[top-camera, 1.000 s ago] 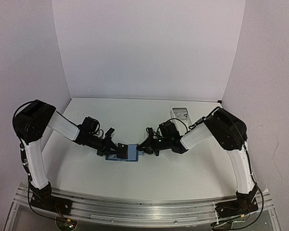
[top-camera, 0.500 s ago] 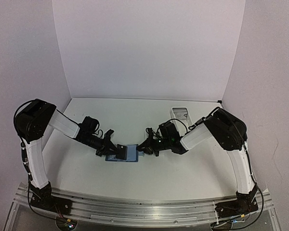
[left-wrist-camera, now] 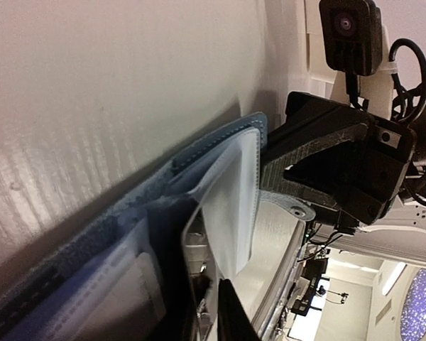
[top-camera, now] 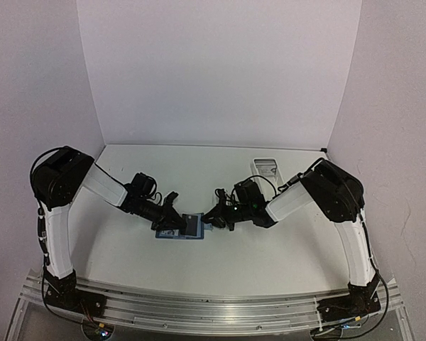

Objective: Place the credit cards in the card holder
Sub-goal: Insert the credit card into the card holder.

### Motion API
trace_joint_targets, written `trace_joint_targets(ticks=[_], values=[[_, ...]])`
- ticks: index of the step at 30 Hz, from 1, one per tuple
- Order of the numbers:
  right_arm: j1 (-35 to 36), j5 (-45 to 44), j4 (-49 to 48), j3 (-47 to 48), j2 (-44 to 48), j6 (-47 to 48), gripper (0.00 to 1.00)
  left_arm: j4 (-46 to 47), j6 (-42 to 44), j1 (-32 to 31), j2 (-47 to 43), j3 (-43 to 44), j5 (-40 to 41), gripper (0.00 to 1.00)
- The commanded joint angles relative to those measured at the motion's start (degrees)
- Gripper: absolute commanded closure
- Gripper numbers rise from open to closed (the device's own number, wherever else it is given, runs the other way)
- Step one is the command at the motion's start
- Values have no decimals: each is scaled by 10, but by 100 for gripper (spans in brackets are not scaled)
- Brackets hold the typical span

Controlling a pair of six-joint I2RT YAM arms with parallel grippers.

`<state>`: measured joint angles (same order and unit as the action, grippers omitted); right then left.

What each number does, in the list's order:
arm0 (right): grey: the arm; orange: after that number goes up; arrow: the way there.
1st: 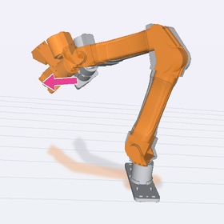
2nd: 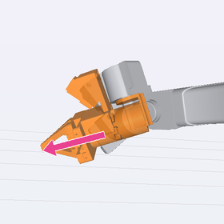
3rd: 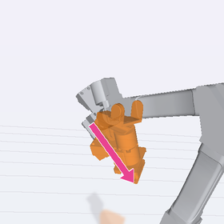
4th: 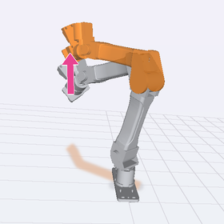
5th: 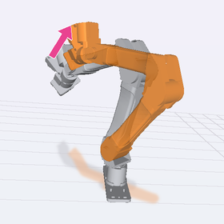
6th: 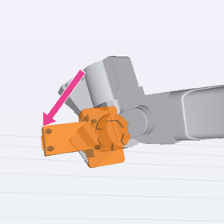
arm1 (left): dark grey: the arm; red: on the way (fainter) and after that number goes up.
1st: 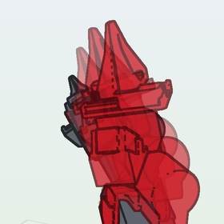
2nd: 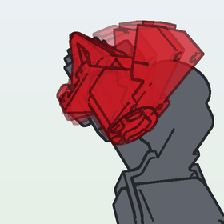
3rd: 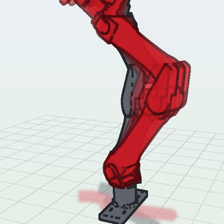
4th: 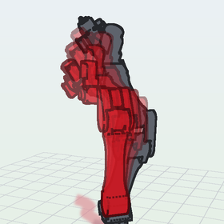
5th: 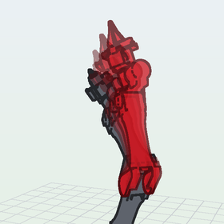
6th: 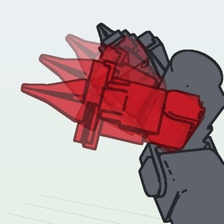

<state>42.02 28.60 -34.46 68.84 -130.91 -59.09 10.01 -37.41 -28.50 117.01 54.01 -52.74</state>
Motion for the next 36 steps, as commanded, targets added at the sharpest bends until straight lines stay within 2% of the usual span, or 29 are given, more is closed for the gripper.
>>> trace_joint_targets(ticks=[1,5,15,23,28,31,34,36], values=[[-2,-29,23,-10,0,-5,100,-135,54,-14,4,38,60,80],[-2,-36,22,-12,5,-3,100,-225,88,-14,-10,88,76,61],[-7,-47,26,-15,27,7,100,-368,149,-14,-24,158,85,33],[-7,-49,28,-15,41,10,100,-413,185,-14,-33,196,72,20],[-7,-50,35,-18,59,6,100,-397,251,-12,-65,226,39,20],[-7,-53,44,-15,58,9,100,-359,243,14,-107,182,53,20],[-7,-60,84,7,55,22,75,-335,197,61,-133,139,127,18],[-7,-62,129,35,55,43,66,-327,197,73,-136,122,154,17]])
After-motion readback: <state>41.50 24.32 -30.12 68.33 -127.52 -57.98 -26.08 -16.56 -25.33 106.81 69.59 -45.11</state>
